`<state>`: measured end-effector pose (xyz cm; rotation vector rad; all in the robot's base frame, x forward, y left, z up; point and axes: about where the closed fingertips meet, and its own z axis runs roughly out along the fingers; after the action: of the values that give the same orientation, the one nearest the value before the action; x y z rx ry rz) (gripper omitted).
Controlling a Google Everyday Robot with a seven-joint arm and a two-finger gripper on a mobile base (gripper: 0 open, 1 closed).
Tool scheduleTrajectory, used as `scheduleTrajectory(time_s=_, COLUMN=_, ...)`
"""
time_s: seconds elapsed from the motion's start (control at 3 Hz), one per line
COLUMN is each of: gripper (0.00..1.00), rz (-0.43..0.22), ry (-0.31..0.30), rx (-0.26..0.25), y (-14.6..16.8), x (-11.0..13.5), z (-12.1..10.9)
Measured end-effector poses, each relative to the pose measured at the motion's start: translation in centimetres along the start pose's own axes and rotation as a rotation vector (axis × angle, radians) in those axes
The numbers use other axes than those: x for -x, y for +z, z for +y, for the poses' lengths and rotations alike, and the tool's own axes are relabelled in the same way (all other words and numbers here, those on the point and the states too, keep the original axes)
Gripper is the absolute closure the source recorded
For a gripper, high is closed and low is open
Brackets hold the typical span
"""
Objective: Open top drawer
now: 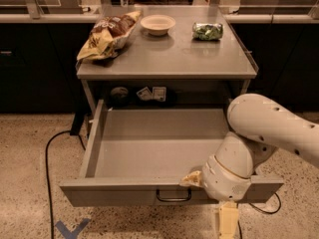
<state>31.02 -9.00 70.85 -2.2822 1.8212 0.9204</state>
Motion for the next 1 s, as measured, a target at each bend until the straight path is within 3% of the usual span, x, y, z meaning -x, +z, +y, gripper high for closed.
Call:
scheduleTrajectory(time_s=0.67, gripper=0.00, rz=0.018, ry=-0.021, rx=-0.019, y=-0.5, x=0.5, z=-0.4)
scheduleTrajectory(time_s=1.0, gripper=0.00, rz=0.084, ry=-0.036, rx=-0.069, y=-2.4, x=1.2, z=-2.2)
